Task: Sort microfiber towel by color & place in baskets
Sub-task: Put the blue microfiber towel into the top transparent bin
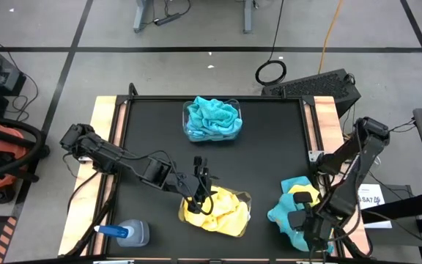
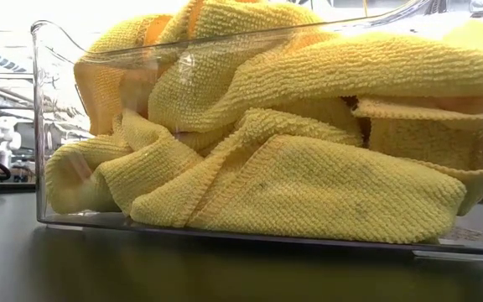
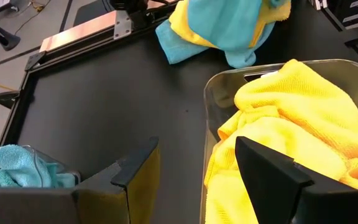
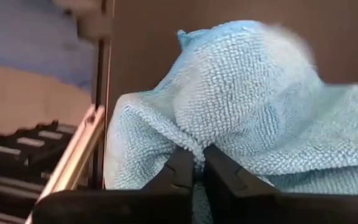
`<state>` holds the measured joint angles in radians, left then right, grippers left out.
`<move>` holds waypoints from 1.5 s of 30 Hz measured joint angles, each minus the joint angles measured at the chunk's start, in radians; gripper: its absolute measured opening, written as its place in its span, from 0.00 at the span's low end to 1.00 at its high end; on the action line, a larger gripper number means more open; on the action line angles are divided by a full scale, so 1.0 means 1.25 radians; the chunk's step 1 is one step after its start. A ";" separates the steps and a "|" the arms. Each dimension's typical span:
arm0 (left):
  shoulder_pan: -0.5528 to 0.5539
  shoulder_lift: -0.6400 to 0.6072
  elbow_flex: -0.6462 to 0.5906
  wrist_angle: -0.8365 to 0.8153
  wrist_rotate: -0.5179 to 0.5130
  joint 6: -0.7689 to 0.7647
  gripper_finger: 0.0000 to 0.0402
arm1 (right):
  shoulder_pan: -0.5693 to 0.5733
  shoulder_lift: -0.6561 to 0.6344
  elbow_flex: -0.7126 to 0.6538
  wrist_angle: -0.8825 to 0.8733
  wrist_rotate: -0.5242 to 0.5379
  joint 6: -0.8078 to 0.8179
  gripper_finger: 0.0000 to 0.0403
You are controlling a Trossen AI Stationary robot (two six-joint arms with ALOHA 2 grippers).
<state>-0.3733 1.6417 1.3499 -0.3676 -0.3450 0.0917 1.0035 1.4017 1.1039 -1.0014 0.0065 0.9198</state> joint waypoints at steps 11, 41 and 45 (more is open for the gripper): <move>-0.008 0.000 0.000 -0.014 0.000 -0.005 0.54 | -0.011 -0.001 0.273 -0.148 0.344 -0.183 0.00; -0.033 0.000 0.000 -0.196 -0.133 -0.090 0.54 | -0.556 -0.001 0.301 0.039 0.619 -0.870 0.00; -0.033 0.000 0.000 -0.215 -0.128 -0.090 0.54 | -0.665 -0.001 0.301 0.132 0.568 -0.970 0.00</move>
<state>-0.4149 1.6413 1.3502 -0.6362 -0.5056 -0.0208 0.1725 1.4006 1.4803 -0.8370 0.7171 -0.2925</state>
